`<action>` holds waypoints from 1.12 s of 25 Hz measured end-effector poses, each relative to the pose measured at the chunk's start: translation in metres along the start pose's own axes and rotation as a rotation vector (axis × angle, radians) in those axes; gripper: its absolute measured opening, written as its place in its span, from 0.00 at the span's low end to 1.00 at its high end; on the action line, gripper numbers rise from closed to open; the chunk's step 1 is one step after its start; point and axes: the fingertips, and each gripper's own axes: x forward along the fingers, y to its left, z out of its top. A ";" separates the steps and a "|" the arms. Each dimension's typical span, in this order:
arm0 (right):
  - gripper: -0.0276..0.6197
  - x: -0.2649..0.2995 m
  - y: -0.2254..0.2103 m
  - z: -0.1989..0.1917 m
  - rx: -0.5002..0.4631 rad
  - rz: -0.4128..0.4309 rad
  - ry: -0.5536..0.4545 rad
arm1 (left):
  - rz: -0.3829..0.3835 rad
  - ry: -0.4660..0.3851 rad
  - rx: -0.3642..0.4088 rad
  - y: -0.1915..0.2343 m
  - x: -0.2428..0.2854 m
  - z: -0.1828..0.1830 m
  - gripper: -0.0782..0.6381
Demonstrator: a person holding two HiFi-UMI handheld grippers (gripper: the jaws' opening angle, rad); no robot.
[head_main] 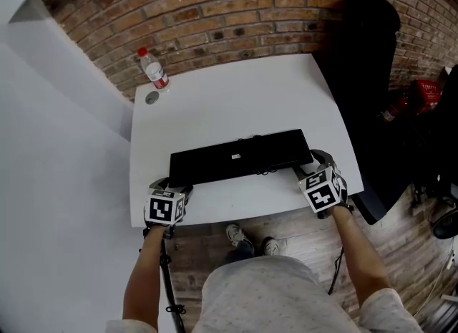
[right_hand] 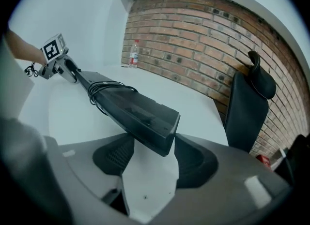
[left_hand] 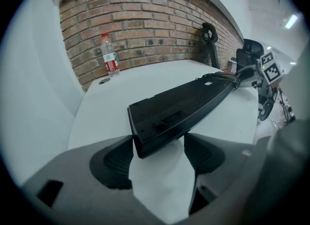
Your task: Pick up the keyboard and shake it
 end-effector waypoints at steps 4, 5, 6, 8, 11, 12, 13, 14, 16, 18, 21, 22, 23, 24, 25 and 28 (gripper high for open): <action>0.46 0.003 0.004 -0.008 -0.083 0.006 0.034 | 0.014 0.038 0.057 -0.002 0.003 -0.008 0.57; 0.46 0.004 0.005 -0.010 -0.097 0.010 0.040 | 0.015 0.043 0.071 -0.002 0.003 -0.008 0.56; 0.46 0.004 0.006 -0.012 -0.106 0.013 0.045 | 0.015 0.048 0.082 -0.003 0.004 -0.009 0.56; 0.46 0.004 0.007 -0.014 -0.115 0.016 0.052 | 0.013 0.058 0.094 -0.003 0.004 -0.008 0.56; 0.46 0.004 0.007 -0.015 -0.138 0.019 0.060 | 0.014 0.064 0.107 -0.004 0.003 -0.007 0.56; 0.46 0.004 0.007 -0.015 -0.148 0.021 0.063 | 0.016 0.065 0.111 -0.005 0.003 -0.007 0.55; 0.46 0.003 0.008 -0.015 -0.159 0.024 0.067 | 0.017 0.065 0.113 -0.005 0.003 -0.007 0.55; 0.46 0.003 0.008 -0.015 -0.173 0.026 0.071 | 0.019 0.066 0.115 -0.005 0.002 -0.007 0.55; 0.46 0.002 0.009 -0.015 -0.214 0.027 0.083 | 0.021 0.065 0.124 -0.006 0.001 -0.007 0.55; 0.45 -0.001 0.010 -0.018 -0.250 0.026 0.100 | 0.020 0.062 0.126 -0.008 0.000 -0.007 0.55; 0.45 -0.008 0.007 -0.021 -0.244 0.022 0.108 | 0.019 0.052 0.107 -0.010 -0.005 -0.011 0.55; 0.44 -0.011 0.006 -0.021 -0.230 0.022 0.103 | 0.019 0.044 0.100 -0.011 -0.007 -0.011 0.55; 0.43 -0.014 0.005 -0.020 -0.213 0.022 0.095 | 0.020 0.032 0.093 -0.013 -0.009 -0.010 0.55; 0.42 -0.017 0.005 -0.019 -0.195 0.022 0.086 | 0.021 0.017 0.085 -0.015 -0.012 -0.009 0.54; 0.41 -0.020 0.005 -0.017 -0.175 0.023 0.076 | 0.023 0.001 0.075 -0.017 -0.015 -0.007 0.53; 0.37 -0.029 0.008 -0.010 -0.107 0.026 0.037 | 0.027 -0.060 0.039 -0.023 -0.025 0.004 0.50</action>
